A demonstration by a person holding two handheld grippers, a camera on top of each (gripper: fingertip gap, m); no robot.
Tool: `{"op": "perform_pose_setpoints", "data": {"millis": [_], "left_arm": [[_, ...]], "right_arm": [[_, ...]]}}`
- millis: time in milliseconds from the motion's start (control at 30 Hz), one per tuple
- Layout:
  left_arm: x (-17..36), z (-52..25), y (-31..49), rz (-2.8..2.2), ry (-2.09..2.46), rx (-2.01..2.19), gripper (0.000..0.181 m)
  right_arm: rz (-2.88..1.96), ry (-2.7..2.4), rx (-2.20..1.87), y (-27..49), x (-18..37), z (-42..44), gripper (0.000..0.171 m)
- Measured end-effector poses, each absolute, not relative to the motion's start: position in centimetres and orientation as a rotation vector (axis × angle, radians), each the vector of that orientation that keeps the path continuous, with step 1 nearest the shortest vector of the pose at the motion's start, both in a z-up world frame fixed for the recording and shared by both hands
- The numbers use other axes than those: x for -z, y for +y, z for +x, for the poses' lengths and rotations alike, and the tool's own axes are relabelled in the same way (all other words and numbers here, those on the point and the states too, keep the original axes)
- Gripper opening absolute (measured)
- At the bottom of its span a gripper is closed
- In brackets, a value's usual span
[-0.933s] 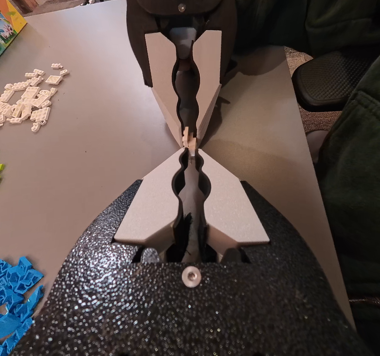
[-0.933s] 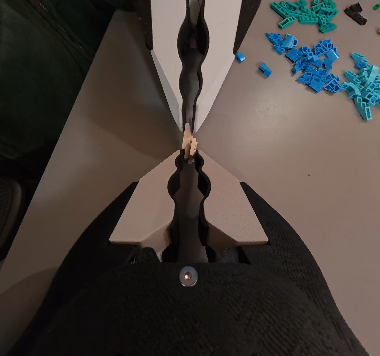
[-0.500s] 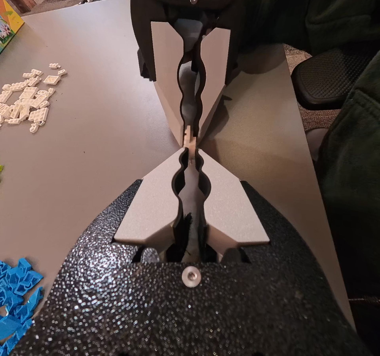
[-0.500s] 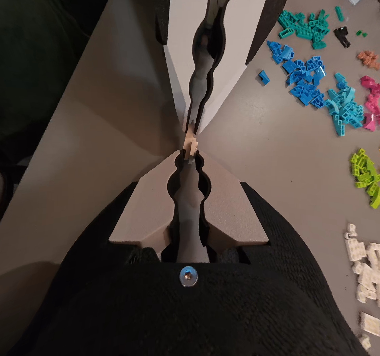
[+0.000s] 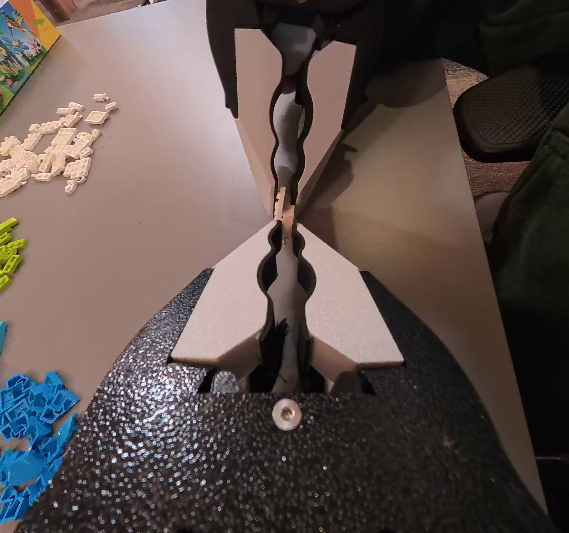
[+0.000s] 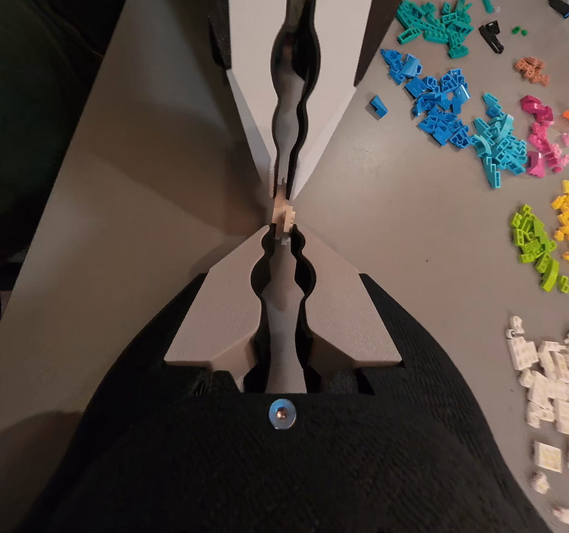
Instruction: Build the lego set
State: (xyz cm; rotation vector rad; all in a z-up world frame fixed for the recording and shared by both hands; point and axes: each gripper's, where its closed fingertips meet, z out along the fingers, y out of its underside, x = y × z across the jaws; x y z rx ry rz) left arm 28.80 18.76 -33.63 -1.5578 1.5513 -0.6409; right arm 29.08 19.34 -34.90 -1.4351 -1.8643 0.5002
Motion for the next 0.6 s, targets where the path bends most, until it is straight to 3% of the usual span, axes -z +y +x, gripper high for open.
{"op": "perform_pose_setpoints", "data": {"millis": [33,400,600], "left_arm": [[33.6,28.8,18.8,-1.555,1.549,0.638,0.003],[33.4,28.5,19.2,-1.486,1.537,0.53,0.003],[31.9,28.5,19.6,-1.488,1.427,0.632,0.004]], "right_arm": [[-1.445,-1.856,-0.522,19.3,34.9,29.1,0.008],[-1.365,-1.857,-0.412,19.9,34.6,28.8,0.008],[-1.524,-1.687,-0.768,19.8,33.5,28.5,0.008]]}}
